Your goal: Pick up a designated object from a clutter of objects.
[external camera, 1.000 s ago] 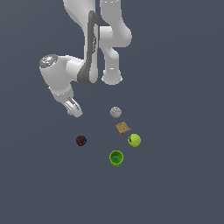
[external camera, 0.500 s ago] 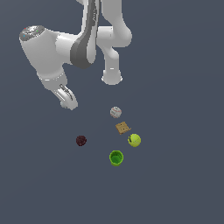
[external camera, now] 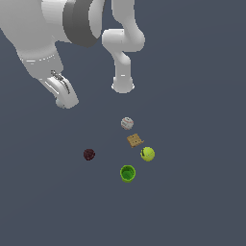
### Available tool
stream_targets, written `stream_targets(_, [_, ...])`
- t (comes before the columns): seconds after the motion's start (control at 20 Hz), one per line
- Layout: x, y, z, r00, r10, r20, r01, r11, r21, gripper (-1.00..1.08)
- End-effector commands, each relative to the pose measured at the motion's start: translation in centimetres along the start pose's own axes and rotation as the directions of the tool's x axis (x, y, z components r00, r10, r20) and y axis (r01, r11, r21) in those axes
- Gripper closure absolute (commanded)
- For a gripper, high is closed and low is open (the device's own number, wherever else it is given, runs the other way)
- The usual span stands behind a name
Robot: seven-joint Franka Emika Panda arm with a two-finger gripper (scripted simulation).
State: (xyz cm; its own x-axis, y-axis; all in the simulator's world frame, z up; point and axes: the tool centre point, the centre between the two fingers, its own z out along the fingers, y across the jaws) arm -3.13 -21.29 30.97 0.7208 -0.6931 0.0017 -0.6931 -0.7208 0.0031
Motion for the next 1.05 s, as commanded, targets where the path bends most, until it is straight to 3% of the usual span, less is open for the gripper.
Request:
stream_targets(0.0, [0.4,-0.7,-2.3,1.000,-0.001,0.001,0.001,1.000,0.001,1.08])
stream_targets(0.45, [1.7,-2.4,-7.9,1.000,-0.002,0.001,0.002,1.000,0.002,1.08])
stream_targets(1.0, [2.3,-3.1,-10.0,1.000,-0.003,0.002,0.003,1.000,0.003,1.08])
